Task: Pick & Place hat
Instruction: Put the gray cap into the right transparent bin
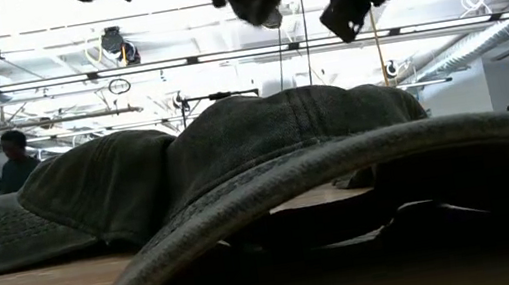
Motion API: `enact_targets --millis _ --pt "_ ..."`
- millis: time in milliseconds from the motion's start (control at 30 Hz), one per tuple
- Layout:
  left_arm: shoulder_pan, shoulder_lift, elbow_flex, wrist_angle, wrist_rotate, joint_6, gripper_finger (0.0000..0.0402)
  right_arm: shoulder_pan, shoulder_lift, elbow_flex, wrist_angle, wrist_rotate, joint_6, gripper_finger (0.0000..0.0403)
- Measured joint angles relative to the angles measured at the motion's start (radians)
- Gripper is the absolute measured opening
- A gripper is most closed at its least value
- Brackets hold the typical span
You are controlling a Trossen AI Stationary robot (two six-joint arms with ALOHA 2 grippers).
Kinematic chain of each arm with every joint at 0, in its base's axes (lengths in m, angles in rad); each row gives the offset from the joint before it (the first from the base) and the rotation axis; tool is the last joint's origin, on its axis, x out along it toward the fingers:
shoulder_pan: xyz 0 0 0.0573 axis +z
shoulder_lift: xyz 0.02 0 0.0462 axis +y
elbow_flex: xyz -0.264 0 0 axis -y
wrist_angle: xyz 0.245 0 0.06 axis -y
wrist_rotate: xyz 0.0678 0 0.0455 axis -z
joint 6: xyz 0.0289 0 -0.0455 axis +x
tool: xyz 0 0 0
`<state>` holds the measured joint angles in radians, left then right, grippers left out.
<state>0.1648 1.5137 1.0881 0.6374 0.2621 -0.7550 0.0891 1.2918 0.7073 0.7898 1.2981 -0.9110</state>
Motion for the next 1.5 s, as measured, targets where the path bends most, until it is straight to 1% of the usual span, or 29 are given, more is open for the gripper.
enact_targets --millis 67,100,167,233,300,333,433,500,600,733,833,900,1033,1133,1167,1200,1267,1300,1367,1433,1500 --pt "0.004 -0.042 0.0 -0.076 -0.005 0.034 0.0008 0.002 -0.014 0.0 -0.077 0.025 0.064 0.0108" --pt "0.007 -0.058 0.0 -0.102 -0.01 0.055 0.0008 0.005 -0.023 -0.001 -0.119 0.022 0.109 0.0117" --pt "0.009 -0.098 -0.004 -0.174 -0.003 0.091 0.0008 0.014 -0.044 -0.014 -0.207 0.003 0.219 0.0132" --pt "-0.007 -0.123 -0.001 -0.21 0.009 0.128 0.0008 0.018 -0.079 -0.025 -0.313 -0.038 0.347 0.0141" --pt "-0.032 -0.141 0.0 -0.292 0.019 0.167 0.0008 0.018 -0.137 -0.028 -0.468 -0.138 0.517 0.0144" --pt "-0.048 -0.139 -0.001 -0.327 0.021 0.186 0.0008 0.018 -0.173 -0.028 -0.559 -0.216 0.611 0.0144" --pt "-0.098 -0.119 -0.004 -0.397 0.001 0.217 0.0008 -0.01 -0.285 -0.029 -0.79 -0.518 0.852 0.0138" --pt "-0.133 -0.103 -0.004 -0.416 -0.001 0.23 0.0008 -0.026 -0.361 -0.029 -0.896 -0.671 0.947 0.0134" --pt "-0.184 -0.062 -0.003 -0.422 -0.001 0.226 0.0008 -0.029 -0.462 -0.029 -0.997 -0.815 1.041 0.0131" --pt "-0.244 0.039 -0.003 -0.315 -0.002 0.225 0.0008 -0.014 -0.572 -0.029 -1.06 -1.019 1.136 0.0134" --pt "-0.266 0.134 -0.003 -0.157 0.025 0.235 0.0008 0.002 -0.629 -0.029 -1.105 -1.157 1.21 0.0136" --pt "-0.265 0.204 -0.003 -0.055 0.069 0.228 0.0008 0.011 -0.667 -0.029 -1.163 -1.212 1.271 0.0136" --pt "-0.256 0.329 -0.004 0.159 0.186 0.209 0.0008 0.031 -0.746 -0.031 -1.289 -1.28 1.419 0.0136" --pt "-0.254 0.396 -0.004 0.412 0.295 0.209 0.0008 0.059 -0.805 -0.077 -1.288 -1.334 1.531 0.0137" --pt "-0.254 0.407 -0.004 0.47 0.328 0.215 0.0008 0.07 -0.822 -0.097 -1.276 -1.346 1.568 0.0137" --pt "-0.252 0.411 -0.004 0.496 0.355 0.233 0.0008 0.079 -0.837 -0.12 -1.25 -1.354 1.596 0.0137" --pt "-0.245 0.412 -0.004 0.483 0.357 0.291 0.0008 0.099 -0.863 -0.188 -1.148 -1.353 1.629 0.0137" --pt "-0.239 0.413 -0.004 0.469 0.348 0.306 0.0008 0.11 -0.875 -0.229 -1.06 -1.355 1.632 0.0137" --pt "-0.226 0.417 -0.004 0.452 0.34 0.31 0.0008 0.132 -0.887 -0.32 -0.795 -1.376 1.632 0.0137" --pt "-0.21 0.416 -0.004 0.449 0.364 0.319 0.0008 0.149 -0.888 -0.415 -0.529 -1.419 1.633 0.0137" --pt "-0.196 0.414 -0.004 0.459 0.379 0.327 0.0008 0.161 -0.88 -0.494 -0.314 -1.442 1.658 0.0137"
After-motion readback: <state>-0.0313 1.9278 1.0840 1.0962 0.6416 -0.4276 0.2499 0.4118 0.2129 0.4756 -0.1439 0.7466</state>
